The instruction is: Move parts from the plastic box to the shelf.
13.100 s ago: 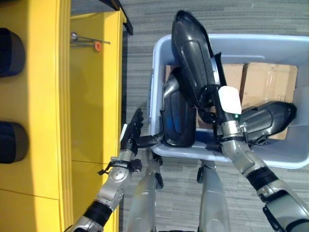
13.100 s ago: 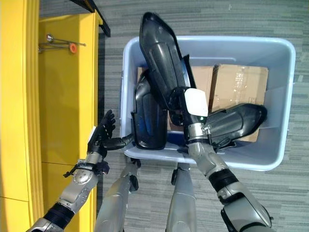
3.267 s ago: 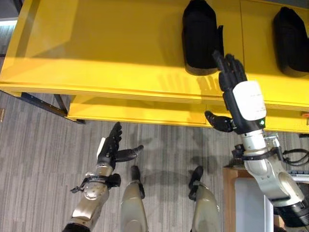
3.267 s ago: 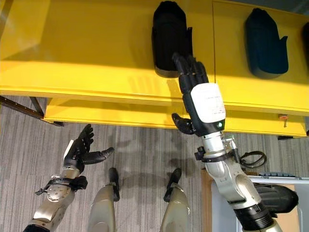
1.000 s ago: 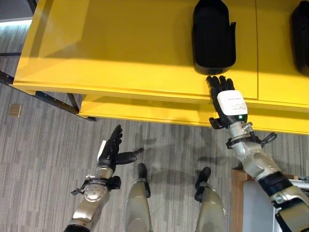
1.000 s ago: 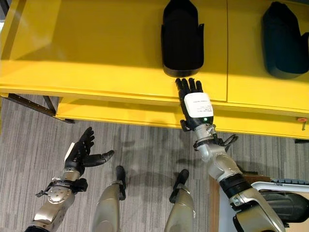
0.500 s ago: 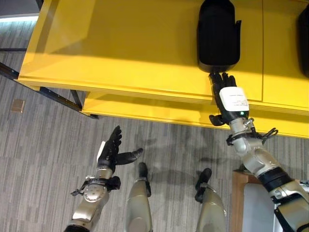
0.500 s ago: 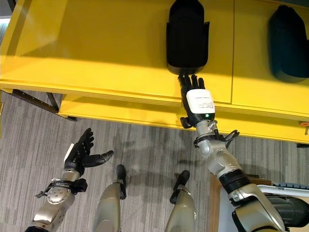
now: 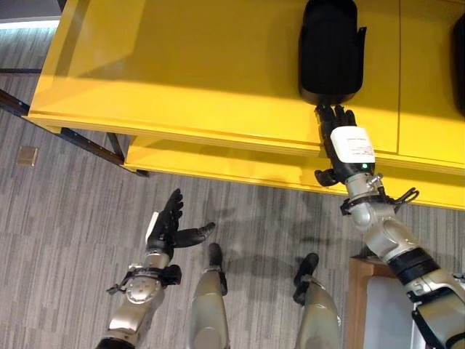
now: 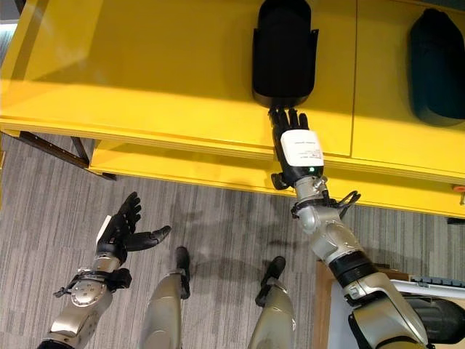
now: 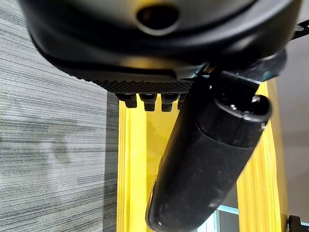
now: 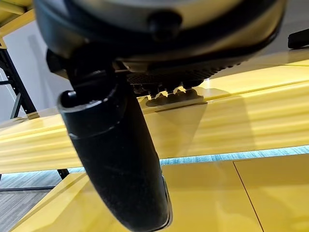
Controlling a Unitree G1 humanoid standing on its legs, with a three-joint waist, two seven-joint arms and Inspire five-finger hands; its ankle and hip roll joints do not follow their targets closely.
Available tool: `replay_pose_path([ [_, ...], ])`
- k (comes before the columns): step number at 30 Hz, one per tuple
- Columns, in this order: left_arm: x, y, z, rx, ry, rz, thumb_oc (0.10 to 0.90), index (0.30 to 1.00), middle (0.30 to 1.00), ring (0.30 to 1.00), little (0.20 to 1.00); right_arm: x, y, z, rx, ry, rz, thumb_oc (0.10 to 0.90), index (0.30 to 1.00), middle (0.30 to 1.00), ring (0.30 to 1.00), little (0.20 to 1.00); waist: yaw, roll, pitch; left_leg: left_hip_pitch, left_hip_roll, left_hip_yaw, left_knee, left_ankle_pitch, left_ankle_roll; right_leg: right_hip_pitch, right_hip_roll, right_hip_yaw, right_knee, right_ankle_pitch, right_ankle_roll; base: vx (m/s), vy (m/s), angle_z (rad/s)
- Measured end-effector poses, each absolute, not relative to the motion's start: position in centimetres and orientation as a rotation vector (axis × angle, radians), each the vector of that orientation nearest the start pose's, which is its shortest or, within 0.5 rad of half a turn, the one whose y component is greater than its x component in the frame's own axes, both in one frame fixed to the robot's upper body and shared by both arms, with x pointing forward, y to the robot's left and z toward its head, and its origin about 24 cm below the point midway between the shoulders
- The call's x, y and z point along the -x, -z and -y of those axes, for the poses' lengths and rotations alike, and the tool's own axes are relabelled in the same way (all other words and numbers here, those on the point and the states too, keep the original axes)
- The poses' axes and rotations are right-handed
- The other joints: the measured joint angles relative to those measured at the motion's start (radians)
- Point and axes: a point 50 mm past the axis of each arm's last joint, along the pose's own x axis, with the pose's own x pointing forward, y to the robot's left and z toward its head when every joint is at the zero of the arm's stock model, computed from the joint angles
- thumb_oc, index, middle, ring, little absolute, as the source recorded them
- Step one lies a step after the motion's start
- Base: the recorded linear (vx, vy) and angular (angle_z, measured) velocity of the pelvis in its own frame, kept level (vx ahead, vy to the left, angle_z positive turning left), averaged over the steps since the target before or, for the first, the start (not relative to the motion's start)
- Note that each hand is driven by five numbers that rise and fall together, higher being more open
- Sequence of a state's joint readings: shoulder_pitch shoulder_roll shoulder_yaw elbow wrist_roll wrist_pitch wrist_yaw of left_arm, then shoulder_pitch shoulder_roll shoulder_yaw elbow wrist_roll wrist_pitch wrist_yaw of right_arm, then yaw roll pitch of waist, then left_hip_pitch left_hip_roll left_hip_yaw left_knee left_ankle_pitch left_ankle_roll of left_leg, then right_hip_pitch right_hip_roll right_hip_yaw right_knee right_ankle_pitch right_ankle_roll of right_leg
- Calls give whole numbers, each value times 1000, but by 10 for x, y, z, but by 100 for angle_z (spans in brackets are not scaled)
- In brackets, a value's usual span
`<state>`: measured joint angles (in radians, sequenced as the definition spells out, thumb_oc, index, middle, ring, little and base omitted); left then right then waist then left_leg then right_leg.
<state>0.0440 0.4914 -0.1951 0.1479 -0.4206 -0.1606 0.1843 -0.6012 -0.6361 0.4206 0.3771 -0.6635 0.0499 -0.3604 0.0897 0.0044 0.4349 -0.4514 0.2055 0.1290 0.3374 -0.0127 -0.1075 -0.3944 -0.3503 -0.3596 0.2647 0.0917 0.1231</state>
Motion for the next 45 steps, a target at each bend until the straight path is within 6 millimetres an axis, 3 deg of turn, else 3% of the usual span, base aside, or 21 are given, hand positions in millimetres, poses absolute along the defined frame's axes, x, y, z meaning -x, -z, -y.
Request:
replay_pose_path([
  [12, -239, -23, -223, -80, -78, -85, 900, 1000, 1000, 1000, 1000, -347, -138, 197, 1379, 149, 405, 900, 1000, 1000, 1000, 1000, -1, 1, 0, -3, 0, -1, 3, -2, 2, -2, 0, 0, 2, -3, 1, 0, 0, 0],
  [21, -240, -22, -224, -77, -91, -85, 900, 1000, 1000, 1000, 1000, -305, -109, 196, 1215, 86, 398, 900, 1000, 1000, 1000, 1000, -14, -8, 2, 5, 0, 0, 4, 1, -3, 4, 0, -1, 6, -3, 5, 0, 0, 0],
  [26, -239, -22, -225, -84, -104, -88, 900, 1000, 1000, 1000, 1000, -275, -87, 194, 1157, -15, 341, 900, 1000, 1000, 1000, 1000, -42, -46, 1, 72, 2, 17, -24, -3, 1, 59, 11, 10, -29, 6, 12, -2, -14, -8],
  [30, -235, -19, -229, -90, -129, -100, 900, 1000, 1000, 1000, 1000, -246, -76, 195, 1092, -55, 301, 900, 1000, 1000, 1000, 1000, -74, -75, -10, 136, 5, 55, -67, 2, -6, 114, 32, 31, -118, 55, 13, 23, -15, -23],
  [32, -229, -15, -233, -91, -145, -117, 900, 1000, 1000, 1000, 1000, -235, -75, 195, 1017, -51, 296, 900, 1000, 1000, 1000, 1000, -104, -98, -25, 194, 11, 93, -98, 6, -13, 153, 48, 57, -174, 82, 13, 71, -15, -55],
  [34, -224, -10, -235, -93, -152, -142, 900, 1000, 1000, 1000, 1000, -224, -83, 192, 800, 7, 316, 900, 1000, 1000, 1000, 1000, -114, -120, -54, 273, 29, 145, -153, 17, -31, 197, 81, 97, -243, 114, 6, 87, -8, -70],
  [38, -218, -2, -229, -62, -149, -171, 900, 1000, 1000, 1000, 1000, -211, -94, 189, 592, 24, 358, 900, 1000, 1000, 1000, 1000, -158, -124, -133, 383, 46, 215, -236, 36, -55, 236, 118, 140, -292, 130, 0, 48, -32, -48],
  [40, -211, 4, -226, -47, -147, -194, 900, 1000, 1000, 1000, 1000, -207, -101, 191, 501, 32, 393, 900, 1000, 1000, 1000, 1000, -183, -112, -213, 466, 63, 280, -309, 60, -72, 251, 157, 184, -309, 132, -3, 28, -138, -75],
  [45, -210, 9, -214, -13, -111, -206, 900, 1000, 1000, 1000, 1000, -202, -101, 206, 438, 38, 355, 900, 1000, 1000, 1000, 1000, -227, -65, -279, 543, 110, 322, -373, 92, -88, 279, 221, 205, -323, 113, -12, 13, -181, -31],
])
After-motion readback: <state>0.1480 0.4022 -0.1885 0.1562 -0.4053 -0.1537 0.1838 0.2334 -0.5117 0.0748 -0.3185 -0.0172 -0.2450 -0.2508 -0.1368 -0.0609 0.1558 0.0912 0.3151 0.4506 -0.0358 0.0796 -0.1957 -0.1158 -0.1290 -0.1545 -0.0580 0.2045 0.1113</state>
